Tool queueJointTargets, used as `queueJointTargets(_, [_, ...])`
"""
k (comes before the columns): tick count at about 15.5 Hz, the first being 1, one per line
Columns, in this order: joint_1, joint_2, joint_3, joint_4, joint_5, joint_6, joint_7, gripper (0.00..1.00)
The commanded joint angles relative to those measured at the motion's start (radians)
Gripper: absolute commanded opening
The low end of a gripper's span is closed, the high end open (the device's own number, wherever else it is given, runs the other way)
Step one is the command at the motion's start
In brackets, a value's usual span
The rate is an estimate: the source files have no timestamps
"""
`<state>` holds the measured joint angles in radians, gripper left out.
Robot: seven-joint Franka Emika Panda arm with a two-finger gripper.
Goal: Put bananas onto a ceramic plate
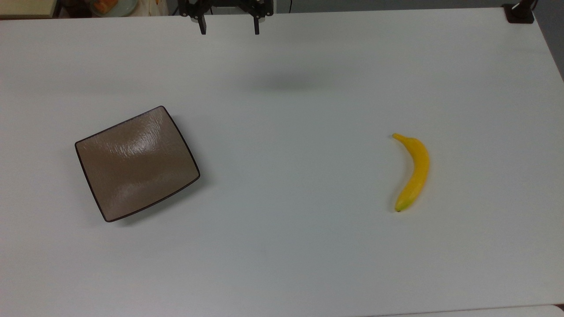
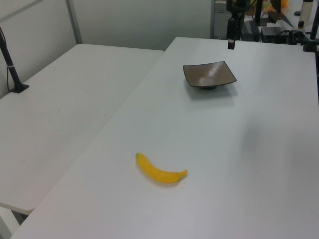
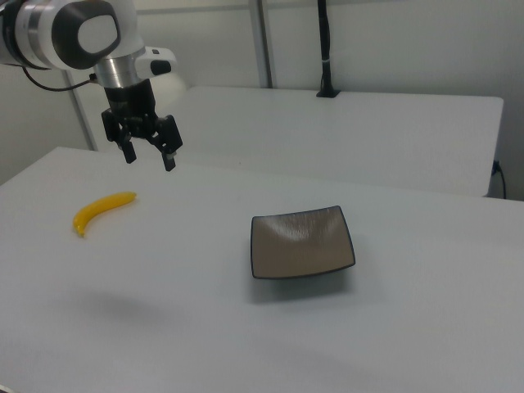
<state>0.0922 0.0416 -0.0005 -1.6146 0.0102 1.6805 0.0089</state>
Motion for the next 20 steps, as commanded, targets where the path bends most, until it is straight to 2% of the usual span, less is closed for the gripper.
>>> queueJointTargets(1, [0.014,-0.066,-0.013,-0.098,-0.009,0.068,-0.027,1.0])
queueJointTargets(14, [0.02,-0.039,-0.001,-0.093,0.002,0.071,0.008,1.0])
queueJointTargets(18, [0.023,0.012,0.049,-0.093,0.007,0.186,0.184,1.0])
queueJointTargets(20, [0.027,0.053,0.06,-0.087,0.049,0.241,0.235,1.0])
